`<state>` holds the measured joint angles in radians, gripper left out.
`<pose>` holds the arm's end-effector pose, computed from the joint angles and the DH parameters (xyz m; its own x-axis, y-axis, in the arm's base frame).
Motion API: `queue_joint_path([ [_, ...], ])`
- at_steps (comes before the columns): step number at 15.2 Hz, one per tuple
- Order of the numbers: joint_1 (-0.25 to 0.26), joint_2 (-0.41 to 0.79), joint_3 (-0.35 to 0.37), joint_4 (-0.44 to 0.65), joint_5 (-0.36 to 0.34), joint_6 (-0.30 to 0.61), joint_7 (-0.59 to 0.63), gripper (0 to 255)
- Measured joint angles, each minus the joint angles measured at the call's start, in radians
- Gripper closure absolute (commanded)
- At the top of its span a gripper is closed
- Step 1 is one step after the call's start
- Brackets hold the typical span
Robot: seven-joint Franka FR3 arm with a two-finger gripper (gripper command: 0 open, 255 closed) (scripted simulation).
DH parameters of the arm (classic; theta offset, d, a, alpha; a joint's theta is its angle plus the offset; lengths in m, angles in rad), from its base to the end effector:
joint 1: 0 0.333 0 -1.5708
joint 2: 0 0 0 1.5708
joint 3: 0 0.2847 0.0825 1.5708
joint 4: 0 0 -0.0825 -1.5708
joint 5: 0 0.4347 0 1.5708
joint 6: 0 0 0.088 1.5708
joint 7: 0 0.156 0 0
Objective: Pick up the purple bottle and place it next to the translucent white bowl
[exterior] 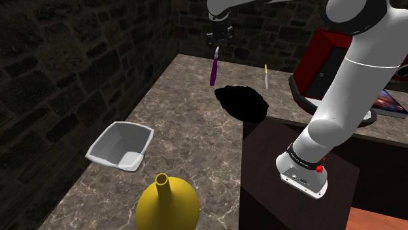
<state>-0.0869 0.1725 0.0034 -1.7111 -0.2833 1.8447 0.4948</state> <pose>0.6473 -0.0897 0.3895 0.8816 -0.4646 0.0828 -0.4694 -0.8448 0.2569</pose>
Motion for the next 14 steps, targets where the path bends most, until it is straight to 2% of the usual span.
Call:
queue_joint_path([
  [5, -0.003, 0.206, -0.022, 0.241, -0.030, -0.050, 0.038, 0],
  [8, -0.006, 0.234, -0.027, 0.254, -0.034, -0.037, 0.045, 0],
  [14, -0.018, 0.244, -0.032, 0.198, -0.040, 0.030, 0.052, 0],
])
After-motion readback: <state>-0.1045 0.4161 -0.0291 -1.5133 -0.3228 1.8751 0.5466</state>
